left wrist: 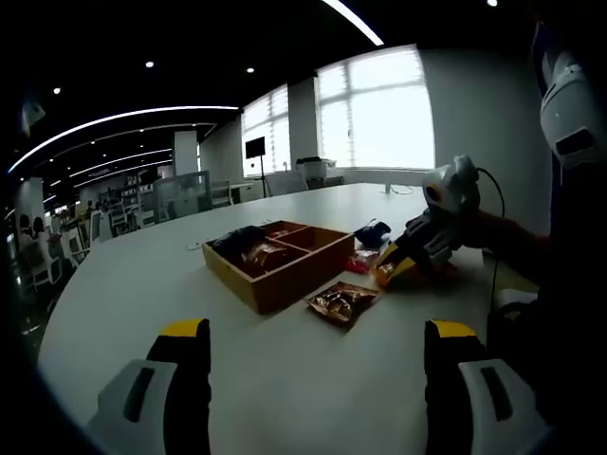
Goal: Pick up the scattered marshmallows, QQ candies, Oreo cookies, and mixed nuts on the table and sort them into separate containers
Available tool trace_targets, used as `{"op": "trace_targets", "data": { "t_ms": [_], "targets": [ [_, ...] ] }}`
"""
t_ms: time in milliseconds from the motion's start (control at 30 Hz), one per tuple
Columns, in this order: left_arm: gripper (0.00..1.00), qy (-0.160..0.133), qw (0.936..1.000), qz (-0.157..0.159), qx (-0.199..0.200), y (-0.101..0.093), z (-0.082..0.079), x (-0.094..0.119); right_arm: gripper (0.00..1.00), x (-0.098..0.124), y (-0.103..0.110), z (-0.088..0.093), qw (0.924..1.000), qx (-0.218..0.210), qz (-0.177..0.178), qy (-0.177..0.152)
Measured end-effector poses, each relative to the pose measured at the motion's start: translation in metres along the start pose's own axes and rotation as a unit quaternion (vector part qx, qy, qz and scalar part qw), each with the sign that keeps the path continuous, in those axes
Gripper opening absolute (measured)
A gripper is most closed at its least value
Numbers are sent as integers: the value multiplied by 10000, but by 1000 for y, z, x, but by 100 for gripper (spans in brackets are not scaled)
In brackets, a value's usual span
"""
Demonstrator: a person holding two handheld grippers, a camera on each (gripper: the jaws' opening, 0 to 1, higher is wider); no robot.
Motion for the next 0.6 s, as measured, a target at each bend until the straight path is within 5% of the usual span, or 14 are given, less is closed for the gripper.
{"op": "trace_targets", "data": {
  "t_ms": [67, 600],
  "targets": [
    [97, 33, 10000, 6, -6, -1, 1, 0, 15, 4, -2, -3, 9994, -303, -169, -97],
    [97, 61, 10000, 20, -38, -3, -1, -1, 15, 22, -11, -12, 9977, -527, -173, -380]
  ]
}}
Point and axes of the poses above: the point that each gripper's makers call its tool centre point, and the gripper's own axes: x roughly backward along the fingers, y roughly to its left, z roughly out of its underside, the point moved 10 cm from there along x, roughly backward along the fingers, and after that the axes turned 15 degrees about z, right-handed, at the moved point
